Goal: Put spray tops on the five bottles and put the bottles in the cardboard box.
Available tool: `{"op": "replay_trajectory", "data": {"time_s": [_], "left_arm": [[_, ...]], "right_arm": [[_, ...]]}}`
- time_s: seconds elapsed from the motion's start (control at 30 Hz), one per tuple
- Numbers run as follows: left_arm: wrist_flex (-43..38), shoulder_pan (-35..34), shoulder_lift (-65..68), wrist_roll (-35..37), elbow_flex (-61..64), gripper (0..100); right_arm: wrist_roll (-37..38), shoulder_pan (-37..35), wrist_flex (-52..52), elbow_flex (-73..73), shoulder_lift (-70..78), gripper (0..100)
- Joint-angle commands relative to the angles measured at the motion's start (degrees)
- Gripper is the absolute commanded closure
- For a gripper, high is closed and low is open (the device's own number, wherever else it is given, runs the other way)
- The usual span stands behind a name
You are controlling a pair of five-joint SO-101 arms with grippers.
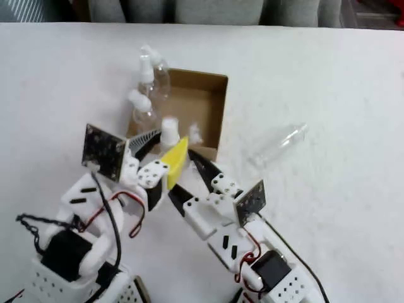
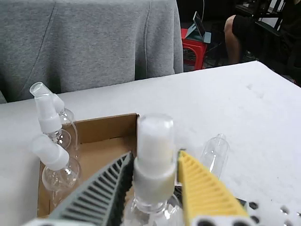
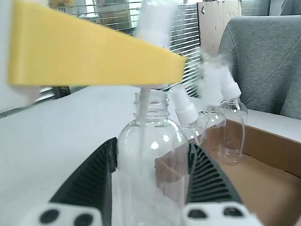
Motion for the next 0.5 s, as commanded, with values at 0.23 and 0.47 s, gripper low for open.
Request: {"op": "replay_trajectory", "data": {"time_s": [0.23,0.47], "left_arm": [[3.69,0.40,-12.70,-0.44,-0.62,70],[12.04,-2.77,-15.16,-0.44,-0.09,70]], "right_arm": [[-0.62,4.79,-0.22,0.53,-1.36,98.2],[-0.70,10.24,-3.47,0.53,-1.36,98.2]]}}
